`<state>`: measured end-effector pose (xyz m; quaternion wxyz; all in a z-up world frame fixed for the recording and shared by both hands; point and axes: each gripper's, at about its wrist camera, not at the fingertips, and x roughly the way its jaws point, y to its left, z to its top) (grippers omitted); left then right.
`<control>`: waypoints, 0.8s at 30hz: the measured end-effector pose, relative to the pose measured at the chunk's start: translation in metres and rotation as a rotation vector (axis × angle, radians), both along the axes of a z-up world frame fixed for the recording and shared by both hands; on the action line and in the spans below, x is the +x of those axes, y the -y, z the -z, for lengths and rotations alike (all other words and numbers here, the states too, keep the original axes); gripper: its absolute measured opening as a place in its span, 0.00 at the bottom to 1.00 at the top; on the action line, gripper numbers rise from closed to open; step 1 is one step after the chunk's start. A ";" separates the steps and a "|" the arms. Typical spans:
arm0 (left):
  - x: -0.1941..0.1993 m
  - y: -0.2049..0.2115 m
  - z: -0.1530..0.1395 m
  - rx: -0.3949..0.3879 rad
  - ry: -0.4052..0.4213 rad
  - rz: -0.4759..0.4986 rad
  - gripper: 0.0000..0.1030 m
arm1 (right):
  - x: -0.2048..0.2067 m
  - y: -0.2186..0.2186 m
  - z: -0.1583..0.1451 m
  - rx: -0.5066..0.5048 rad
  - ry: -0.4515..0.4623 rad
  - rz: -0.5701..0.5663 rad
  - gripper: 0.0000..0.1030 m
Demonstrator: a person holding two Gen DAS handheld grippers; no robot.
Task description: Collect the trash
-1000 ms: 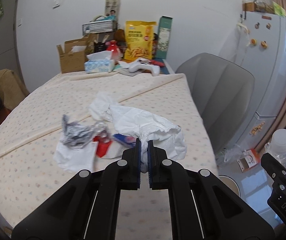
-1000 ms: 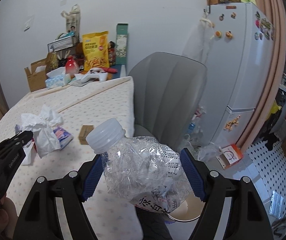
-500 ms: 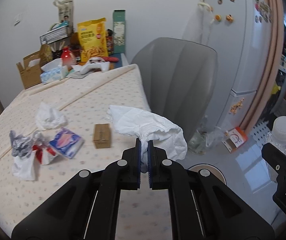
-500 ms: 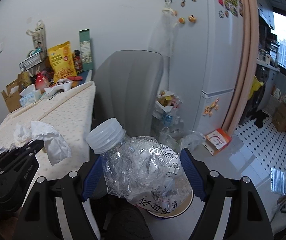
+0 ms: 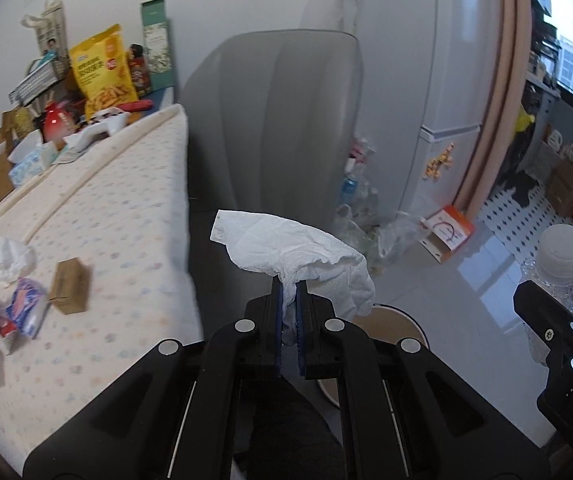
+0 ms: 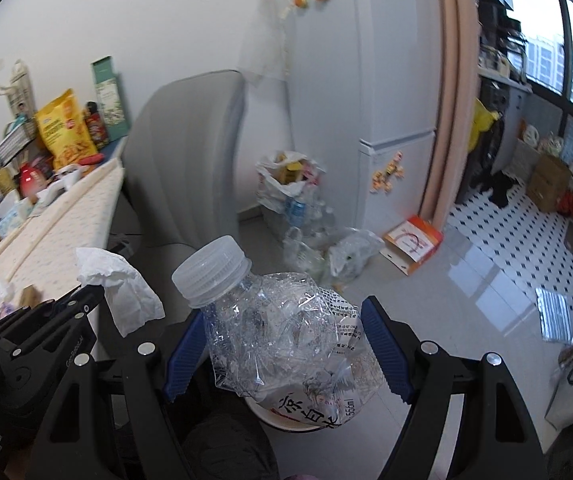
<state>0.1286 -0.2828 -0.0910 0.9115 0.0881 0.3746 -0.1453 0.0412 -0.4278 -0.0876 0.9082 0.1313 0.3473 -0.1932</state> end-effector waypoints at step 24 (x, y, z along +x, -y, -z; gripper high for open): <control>0.025 0.098 0.090 0.066 -0.222 0.169 0.08 | 0.015 0.104 0.083 0.127 -0.098 0.153 0.72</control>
